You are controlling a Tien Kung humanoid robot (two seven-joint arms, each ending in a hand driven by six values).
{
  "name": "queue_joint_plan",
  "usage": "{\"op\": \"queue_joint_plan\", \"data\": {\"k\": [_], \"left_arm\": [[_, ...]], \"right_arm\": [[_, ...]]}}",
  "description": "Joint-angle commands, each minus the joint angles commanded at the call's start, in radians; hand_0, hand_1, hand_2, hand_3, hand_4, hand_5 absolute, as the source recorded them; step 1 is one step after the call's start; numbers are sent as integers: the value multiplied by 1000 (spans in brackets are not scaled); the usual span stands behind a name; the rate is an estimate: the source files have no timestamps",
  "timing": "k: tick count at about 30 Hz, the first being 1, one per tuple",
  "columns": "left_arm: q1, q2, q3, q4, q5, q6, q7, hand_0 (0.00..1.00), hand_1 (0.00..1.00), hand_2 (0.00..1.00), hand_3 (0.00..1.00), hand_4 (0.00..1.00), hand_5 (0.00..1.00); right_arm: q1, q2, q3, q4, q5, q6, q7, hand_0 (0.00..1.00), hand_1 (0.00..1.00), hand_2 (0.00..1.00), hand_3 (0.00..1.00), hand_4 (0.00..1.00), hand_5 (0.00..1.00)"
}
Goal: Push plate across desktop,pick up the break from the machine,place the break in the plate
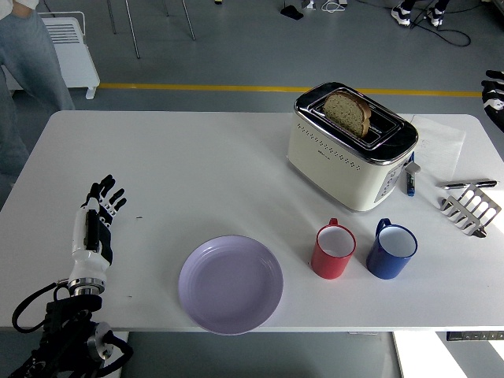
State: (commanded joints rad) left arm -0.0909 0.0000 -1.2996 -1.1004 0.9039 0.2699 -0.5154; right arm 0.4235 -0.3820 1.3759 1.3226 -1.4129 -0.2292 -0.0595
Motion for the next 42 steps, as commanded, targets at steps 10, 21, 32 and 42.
{"op": "queue_joint_plan", "data": {"k": [10, 21, 32, 42], "left_arm": [[-5, 0, -28, -1, 0, 11, -3, 766, 820, 888, 826, 593, 998], [-14, 0, -1, 4, -10, 14, -6, 763, 817, 883, 823, 591, 998], [-18, 0, 11, 7, -15, 12, -3, 764, 817, 883, 823, 589, 998], [-20, 0, 18, 9, -20, 12, -2, 763, 817, 883, 822, 586, 998]], "right_arm": [[330, 28, -228, -189, -304, 89, -129, 904, 848, 913, 912, 770, 351], [575, 125, -455, -416, -338, 128, -178, 884, 829, 848, 893, 792, 327], [713, 250, -574, -636, -337, 203, -194, 819, 779, 774, 866, 795, 328], [787, 352, -637, -826, -338, 247, -196, 758, 707, 664, 790, 791, 348]]}}
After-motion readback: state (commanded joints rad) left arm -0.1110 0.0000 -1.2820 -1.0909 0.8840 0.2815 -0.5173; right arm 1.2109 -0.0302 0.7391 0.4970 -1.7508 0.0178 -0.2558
